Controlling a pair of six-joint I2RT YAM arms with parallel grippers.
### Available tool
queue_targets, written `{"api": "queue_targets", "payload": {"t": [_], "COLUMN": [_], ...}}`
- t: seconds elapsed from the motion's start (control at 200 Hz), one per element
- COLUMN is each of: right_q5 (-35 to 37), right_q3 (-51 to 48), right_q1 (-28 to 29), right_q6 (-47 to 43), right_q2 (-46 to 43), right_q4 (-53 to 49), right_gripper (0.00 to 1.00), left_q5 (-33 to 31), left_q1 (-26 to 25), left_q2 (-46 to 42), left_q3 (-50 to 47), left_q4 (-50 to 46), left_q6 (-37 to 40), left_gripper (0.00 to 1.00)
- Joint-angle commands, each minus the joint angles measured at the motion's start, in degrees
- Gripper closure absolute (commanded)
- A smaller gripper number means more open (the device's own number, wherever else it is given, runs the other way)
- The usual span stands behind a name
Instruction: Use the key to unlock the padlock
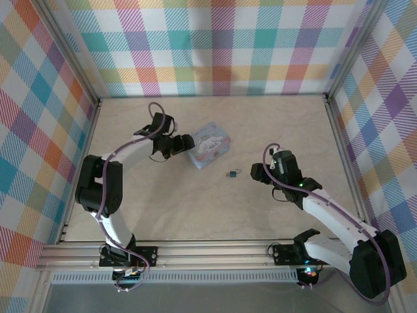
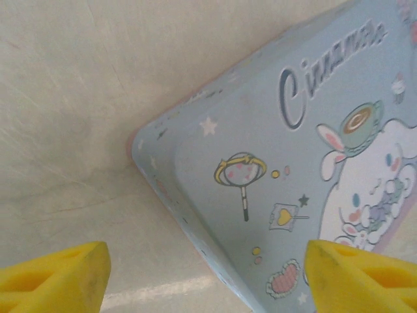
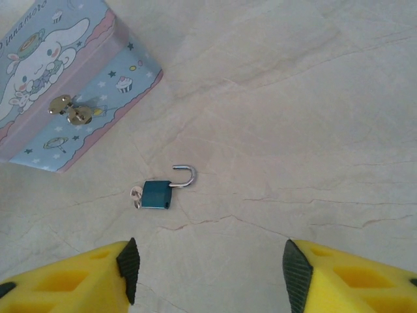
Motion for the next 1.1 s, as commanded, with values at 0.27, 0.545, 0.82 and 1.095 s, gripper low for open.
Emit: {"api": "queue_targets", "payload": {"t": [0.27, 0.545, 0.82, 1.095], "right_q5": [5.29, 11.96, 18.48, 18.00], "right_q3": [1.78, -3.83, -9.78, -15.06], "right_q1": [-4.41, -7.17, -9.23, -11.60], "right_q6": [-4.83, -9.27, -18.39, -23.41], "right_q2": [-5.04, -9.64, -9.12, -4.74], "right_q4": [-0.05, 5.57, 15.54, 28.96], "right_gripper": [0.15, 0.00, 0.00, 0.00], "left_q5": [-12.52, -33.05, -44.33, -48.98], "left_q1": [2.89, 3.15, 3.37, 3.42], "left_q2": [-24.44, -47.92, -56.08, -58.06], "left_q3": [-8.64, -24.33, -30.83, -35.52], "left_q4": [0.52, 1.75, 0.38, 6.39], "left_q6": [1.63, 0.24, -2.59, -1.00], "left_gripper": [0.13, 0.00, 0.00, 0.00]}}
